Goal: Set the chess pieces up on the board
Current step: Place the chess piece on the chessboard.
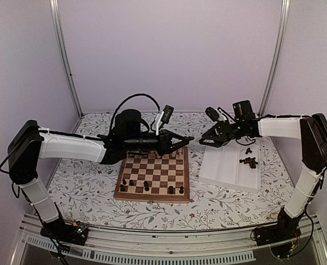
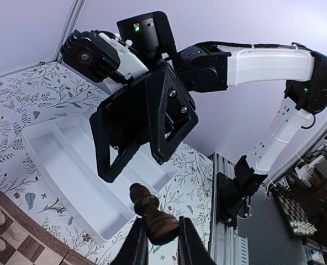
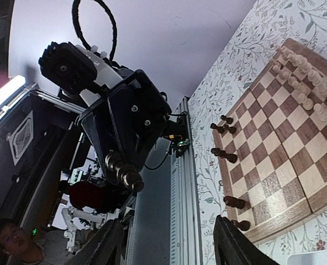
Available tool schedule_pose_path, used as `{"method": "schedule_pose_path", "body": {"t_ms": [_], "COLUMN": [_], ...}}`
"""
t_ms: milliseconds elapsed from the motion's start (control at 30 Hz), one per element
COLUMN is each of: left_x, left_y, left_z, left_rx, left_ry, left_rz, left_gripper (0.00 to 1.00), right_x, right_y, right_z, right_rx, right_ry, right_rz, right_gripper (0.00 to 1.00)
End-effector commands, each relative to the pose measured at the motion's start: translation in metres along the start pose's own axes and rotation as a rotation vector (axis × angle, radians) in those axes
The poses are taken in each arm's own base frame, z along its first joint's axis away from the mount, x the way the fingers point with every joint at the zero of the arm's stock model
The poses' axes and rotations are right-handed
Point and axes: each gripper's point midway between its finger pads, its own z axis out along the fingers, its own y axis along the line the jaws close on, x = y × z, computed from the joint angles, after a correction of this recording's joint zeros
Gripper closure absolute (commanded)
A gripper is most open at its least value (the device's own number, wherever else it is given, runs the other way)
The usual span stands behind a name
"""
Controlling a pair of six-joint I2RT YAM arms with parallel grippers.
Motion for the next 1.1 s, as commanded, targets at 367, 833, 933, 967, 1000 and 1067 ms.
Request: {"method": "schedule_pose_path", "body": {"t_ms": [367,833,933,967,1000,1067], "left_x": [-0.008,0.003,0.004,0.004,0.004,0.007], "left_y": [-0.007,-0.007,-0.011,-0.011,-0.012,-0.012], "left_z": [0.009,0.015,0.015,0.016,0.016,0.017], "left_rx": [0.036,0.046,0.064,0.066,0.07,0.073], "left_ry": [-0.015,0.011,0.013,0.013,0.016,0.022], "left_rz": [0.058,0.047,0.048,0.049,0.049,0.047], "left_gripper": [0.86,0.87,0.87,0.87,0.87,0.87], "right_x": [0.001,0.0,-0.001,-0.002,-0.003,-0.004], "right_y": [0.041,0.045,0.045,0.045,0.045,0.044], "right_z": [0.037,0.04,0.041,0.041,0.041,0.041], "right_rx": [-0.19,-0.216,-0.215,-0.216,-0.217,-0.218], "right_ry": [0.133,0.155,0.155,0.155,0.156,0.157], "right_rz": [0.027,0.014,0.013,0.013,0.012,0.013], "right_gripper": [0.48,0.7,0.69,0.69,0.69,0.72]}}
